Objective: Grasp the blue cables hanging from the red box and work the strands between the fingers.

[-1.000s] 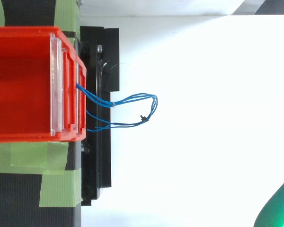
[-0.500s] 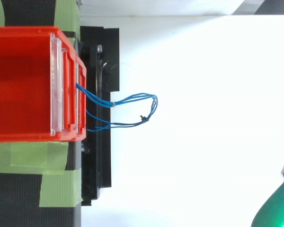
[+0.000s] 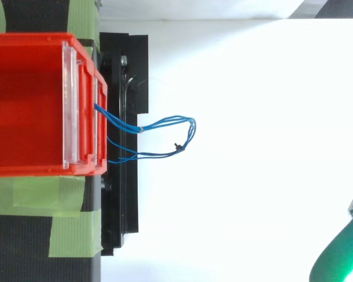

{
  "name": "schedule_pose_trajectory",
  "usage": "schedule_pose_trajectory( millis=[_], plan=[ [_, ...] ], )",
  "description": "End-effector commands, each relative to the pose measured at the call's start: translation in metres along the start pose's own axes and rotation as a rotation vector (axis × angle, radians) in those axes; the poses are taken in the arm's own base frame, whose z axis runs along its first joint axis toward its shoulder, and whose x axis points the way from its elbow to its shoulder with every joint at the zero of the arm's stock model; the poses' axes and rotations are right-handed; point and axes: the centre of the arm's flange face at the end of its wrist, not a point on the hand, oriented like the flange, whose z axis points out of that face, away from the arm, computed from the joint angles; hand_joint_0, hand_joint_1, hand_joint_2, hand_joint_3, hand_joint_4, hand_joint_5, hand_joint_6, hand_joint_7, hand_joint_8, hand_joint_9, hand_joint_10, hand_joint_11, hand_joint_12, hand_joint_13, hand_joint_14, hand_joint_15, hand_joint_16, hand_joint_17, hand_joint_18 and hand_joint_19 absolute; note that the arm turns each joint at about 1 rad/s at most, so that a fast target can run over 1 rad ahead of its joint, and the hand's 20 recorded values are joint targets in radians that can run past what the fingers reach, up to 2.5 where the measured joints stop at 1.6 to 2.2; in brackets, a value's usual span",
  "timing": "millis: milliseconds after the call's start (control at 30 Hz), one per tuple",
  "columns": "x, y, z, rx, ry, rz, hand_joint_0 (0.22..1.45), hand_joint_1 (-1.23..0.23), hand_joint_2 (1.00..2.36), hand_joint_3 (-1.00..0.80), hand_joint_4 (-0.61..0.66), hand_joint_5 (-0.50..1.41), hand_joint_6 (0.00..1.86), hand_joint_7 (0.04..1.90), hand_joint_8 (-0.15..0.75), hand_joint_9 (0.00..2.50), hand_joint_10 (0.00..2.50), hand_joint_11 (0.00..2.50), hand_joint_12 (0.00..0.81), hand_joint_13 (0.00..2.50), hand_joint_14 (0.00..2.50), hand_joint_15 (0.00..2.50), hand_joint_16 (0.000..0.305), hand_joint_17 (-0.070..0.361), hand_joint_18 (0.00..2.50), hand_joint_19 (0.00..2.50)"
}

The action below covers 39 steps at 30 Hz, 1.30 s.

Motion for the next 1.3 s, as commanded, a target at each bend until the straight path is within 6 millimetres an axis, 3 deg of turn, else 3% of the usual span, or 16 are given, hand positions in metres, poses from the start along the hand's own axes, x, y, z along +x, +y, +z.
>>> schedule_pose_trajectory(
  millis=[0, 67, 267, 367, 433, 633, 800, 1000, 1267],
  plan=[
    [0.000, -0.024, -0.006, 0.055, 0.004, 0.000, 0.69, -0.42, 1.00, -1.00, 0.11, -0.47, 0.01, 0.70, 0.269, 0.00, 0.00, 0.07, 0.340, 0.00, 0.00, 0.15, 0.073, 0.165, 0.00, 0.02],
    [0.000, -0.048, -0.009, 0.080, 0.004, -0.003, 0.69, -0.42, 1.00, -1.00, 0.11, -0.47, 0.01, 0.70, 0.269, 0.00, 0.00, 0.07, 0.340, 0.00, 0.00, 0.15, 0.074, 0.166, 0.00, 0.03],
    [-0.001, -0.095, -0.016, 0.103, 0.000, -0.004, 0.69, -0.42, 1.00, -1.00, 0.11, -0.46, 0.01, 0.70, 0.271, 0.00, 0.00, 0.07, 0.341, 0.00, 0.00, 0.15, 0.073, 0.165, 0.00, 0.02],
    [-0.003, -0.133, -0.024, 0.094, -0.036, -0.010, 0.69, -0.42, 1.00, -1.00, 0.11, -0.46, 0.01, 0.70, 0.271, 0.00, 0.00, 0.07, 0.341, 0.00, 0.00, 0.15, 0.073, 0.165, 0.00, 0.03],
    [-0.005, -0.137, -0.024, 0.085, -0.047, -0.012, 0.69, -0.42, 1.00, -1.00, 0.11, -0.46, 0.01, 0.70, 0.271, 0.00, 0.00, 0.08, 0.342, 0.00, 0.00, 0.15, 0.073, 0.165, 0.00, 0.03],
    [-0.013, -0.175, -0.032, 0.022, -0.168, -0.054, 0.70, -0.42, 1.00, -1.00, 0.12, -0.46, 0.01, 0.70, 0.272, 0.00, 0.00, 0.08, 0.341, 0.00, 0.01, 0.16, 0.072, 0.163, 0.00, 0.03],
    [-0.014, -0.212, -0.033, 0.143, -0.187, -0.075, 0.70, -0.42, 1.00, -1.00, 0.12, -0.45, 0.01, 0.70, 0.272, 0.00, 0.00, 0.08, 0.341, 0.00, 0.00, 0.15, 0.072, 0.161, 0.00, 0.04],
    [-0.011, -0.240, -0.025, 0.210, -0.155, -0.068, 0.70, -0.42, 1.00, -1.00, 0.12, -0.45, 0.01, 0.70, 0.272, 0.00, 0.00, 0.09, 0.341, 0.00, 0.00, 0.15, 0.071, 0.160, 0.00, 0.05],
    [-0.011, -0.240, -0.012, 0.123, -0.152, -0.070, 0.70, -0.43, 1.00, -1.00, 0.12, -0.44, 0.01, 0.70, 0.273, 0.00, 0.00, 0.08, 0.340, 0.00, 0.00, 0.16, 0.071, 0.159, 0.00, 0.05]
  ],
)
